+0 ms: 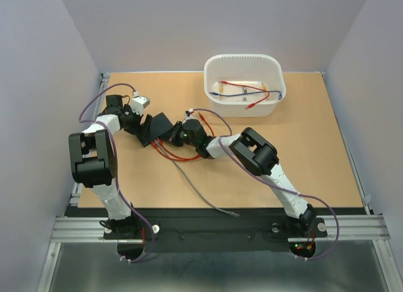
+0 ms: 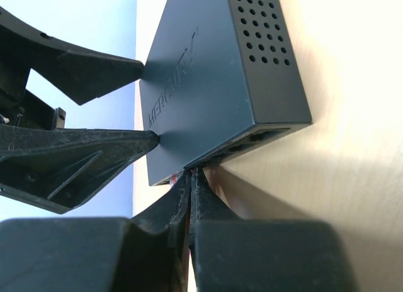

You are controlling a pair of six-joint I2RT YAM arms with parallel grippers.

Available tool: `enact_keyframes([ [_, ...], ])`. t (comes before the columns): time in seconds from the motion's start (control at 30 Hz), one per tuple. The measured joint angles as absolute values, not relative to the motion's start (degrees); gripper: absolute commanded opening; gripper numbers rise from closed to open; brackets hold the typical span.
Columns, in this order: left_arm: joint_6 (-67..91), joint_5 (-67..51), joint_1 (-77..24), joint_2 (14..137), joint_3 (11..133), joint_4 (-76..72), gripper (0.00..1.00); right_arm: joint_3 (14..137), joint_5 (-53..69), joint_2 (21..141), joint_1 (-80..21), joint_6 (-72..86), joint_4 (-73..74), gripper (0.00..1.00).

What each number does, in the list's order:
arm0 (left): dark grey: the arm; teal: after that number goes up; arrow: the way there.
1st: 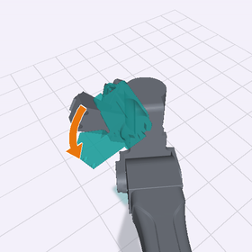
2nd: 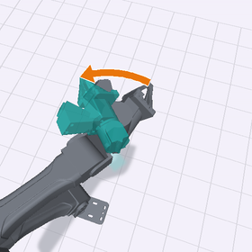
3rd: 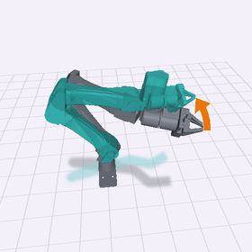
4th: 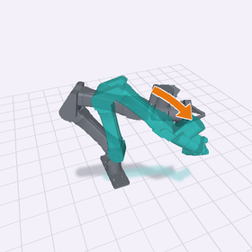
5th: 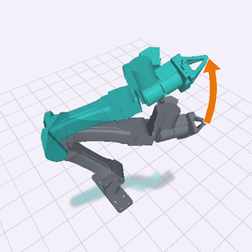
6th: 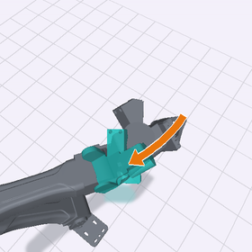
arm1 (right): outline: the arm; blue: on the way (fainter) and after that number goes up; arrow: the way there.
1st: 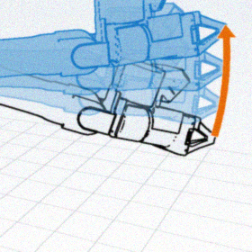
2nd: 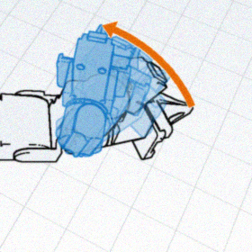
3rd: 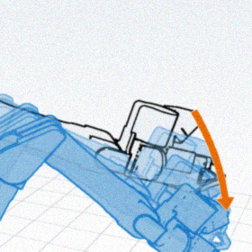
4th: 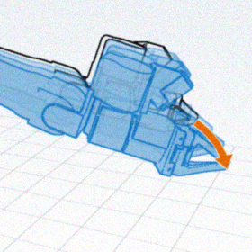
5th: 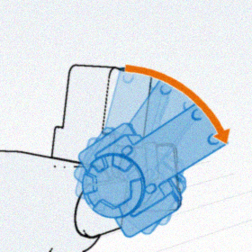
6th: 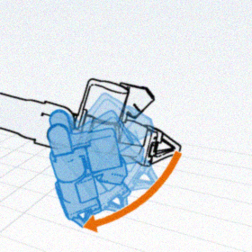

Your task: Pull the plug from the switch port

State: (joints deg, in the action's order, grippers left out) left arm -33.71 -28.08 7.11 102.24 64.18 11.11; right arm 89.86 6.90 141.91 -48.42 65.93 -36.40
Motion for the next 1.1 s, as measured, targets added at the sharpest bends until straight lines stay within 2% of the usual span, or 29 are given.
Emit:
enact_keyframes([
  [0.27, -34.4, -28.4, 7.1, 102.2, 64.2, 11.0, 0.93, 89.7, 6.3, 142.1, -48.6, 66.2, -36.7, 0.00],
  [0.43, -36.2, -28.6, 7.0, 101.4, 63.4, 11.0, 0.93, 89.4, 6.2, 142.0, -48.7, 65.9, -37.3, 0.23],
  [0.5, -36.9, -28.6, 6.8, 101.1, 63.2, 11.4, 0.93, 89.2, 6.4, 141.9, -48.8, 65.8, -37.2, 0.25],
  [0.73, -37.8, -28.8, 8.3, 101.1, 63.6, 13.0, 0.93, 87.5, 7.9, 141.7, -48.8, 67.7, -39.7, 0.26],
  [0.87, -37.9, -29.4, 9.5, 101.2, 63.7, 14.2, 0.93, 87.3, 8.2, 141.7, -48.8, 68.6, -40.5, 0.32],
  [1.1, -37.7, -31.8, 10.3, 102.5, 64.3, 14.6, 0.91, 88.5, 9.8, 142.3, -48.7, 69.9, -40.2, 0.27],
])
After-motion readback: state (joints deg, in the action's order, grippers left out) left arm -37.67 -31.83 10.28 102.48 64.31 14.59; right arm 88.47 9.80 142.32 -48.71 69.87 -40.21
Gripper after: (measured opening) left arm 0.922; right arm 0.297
